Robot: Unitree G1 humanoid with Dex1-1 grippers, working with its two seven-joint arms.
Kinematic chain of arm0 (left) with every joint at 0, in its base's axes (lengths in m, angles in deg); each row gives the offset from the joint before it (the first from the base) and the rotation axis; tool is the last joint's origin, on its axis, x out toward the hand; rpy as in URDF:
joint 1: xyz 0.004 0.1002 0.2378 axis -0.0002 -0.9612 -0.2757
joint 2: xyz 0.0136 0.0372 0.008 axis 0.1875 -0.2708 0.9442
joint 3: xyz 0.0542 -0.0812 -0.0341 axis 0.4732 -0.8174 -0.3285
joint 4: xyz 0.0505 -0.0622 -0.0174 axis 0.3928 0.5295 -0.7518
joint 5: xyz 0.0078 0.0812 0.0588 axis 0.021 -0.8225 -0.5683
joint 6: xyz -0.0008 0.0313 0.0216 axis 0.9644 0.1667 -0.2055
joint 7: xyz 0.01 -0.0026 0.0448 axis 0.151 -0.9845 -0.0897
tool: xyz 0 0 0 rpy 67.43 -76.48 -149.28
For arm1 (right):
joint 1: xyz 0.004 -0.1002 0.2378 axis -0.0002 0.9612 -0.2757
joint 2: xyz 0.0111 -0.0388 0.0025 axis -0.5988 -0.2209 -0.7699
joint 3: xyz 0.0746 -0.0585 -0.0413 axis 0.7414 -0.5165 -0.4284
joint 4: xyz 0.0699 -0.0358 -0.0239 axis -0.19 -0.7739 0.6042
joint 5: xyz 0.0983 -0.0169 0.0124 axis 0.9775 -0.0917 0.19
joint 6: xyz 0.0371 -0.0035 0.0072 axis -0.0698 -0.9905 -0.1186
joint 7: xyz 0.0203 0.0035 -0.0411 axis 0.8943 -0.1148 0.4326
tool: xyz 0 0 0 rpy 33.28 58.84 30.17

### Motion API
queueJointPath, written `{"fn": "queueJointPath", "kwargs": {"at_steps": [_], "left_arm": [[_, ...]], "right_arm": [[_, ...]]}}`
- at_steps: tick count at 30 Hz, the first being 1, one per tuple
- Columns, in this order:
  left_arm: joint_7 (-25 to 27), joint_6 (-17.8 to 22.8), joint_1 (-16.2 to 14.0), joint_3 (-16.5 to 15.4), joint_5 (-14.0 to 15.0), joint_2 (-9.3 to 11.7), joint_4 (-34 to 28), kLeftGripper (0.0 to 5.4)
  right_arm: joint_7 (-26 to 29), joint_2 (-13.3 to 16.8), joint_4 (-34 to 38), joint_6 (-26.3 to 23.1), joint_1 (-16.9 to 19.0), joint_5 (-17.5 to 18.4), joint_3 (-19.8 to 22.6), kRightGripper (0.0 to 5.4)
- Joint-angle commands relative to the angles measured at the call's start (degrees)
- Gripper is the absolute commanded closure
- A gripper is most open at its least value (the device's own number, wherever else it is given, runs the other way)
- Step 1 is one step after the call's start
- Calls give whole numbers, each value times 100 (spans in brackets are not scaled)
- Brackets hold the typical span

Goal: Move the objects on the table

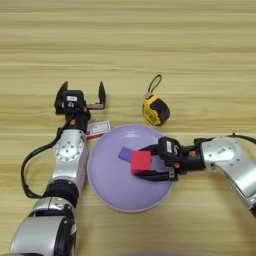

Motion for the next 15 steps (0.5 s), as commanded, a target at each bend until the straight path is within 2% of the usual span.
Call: {"fn": "queueJointPath", "kwargs": {"at_steps": [1, 10, 11, 15], "left_arm": [[-25, 1, 28, 34, -53, -12, -35, 0], [-34, 6, 37, 37, -56, -18, -37, 0], [-34, 6, 37, 37, -57, -18, -36, 0], [-32, 7, 43, 37, -57, -16, -25, 0]], "right_arm": [[214, 97, -143, 268, -81, -206, -197, 309], [305, 50, -286, 364, -157, -310, -274, 309], [309, 46, -280, 365, -155, -317, -277, 280], [313, 16, -242, 376, -145, -292, -256, 233]]}}
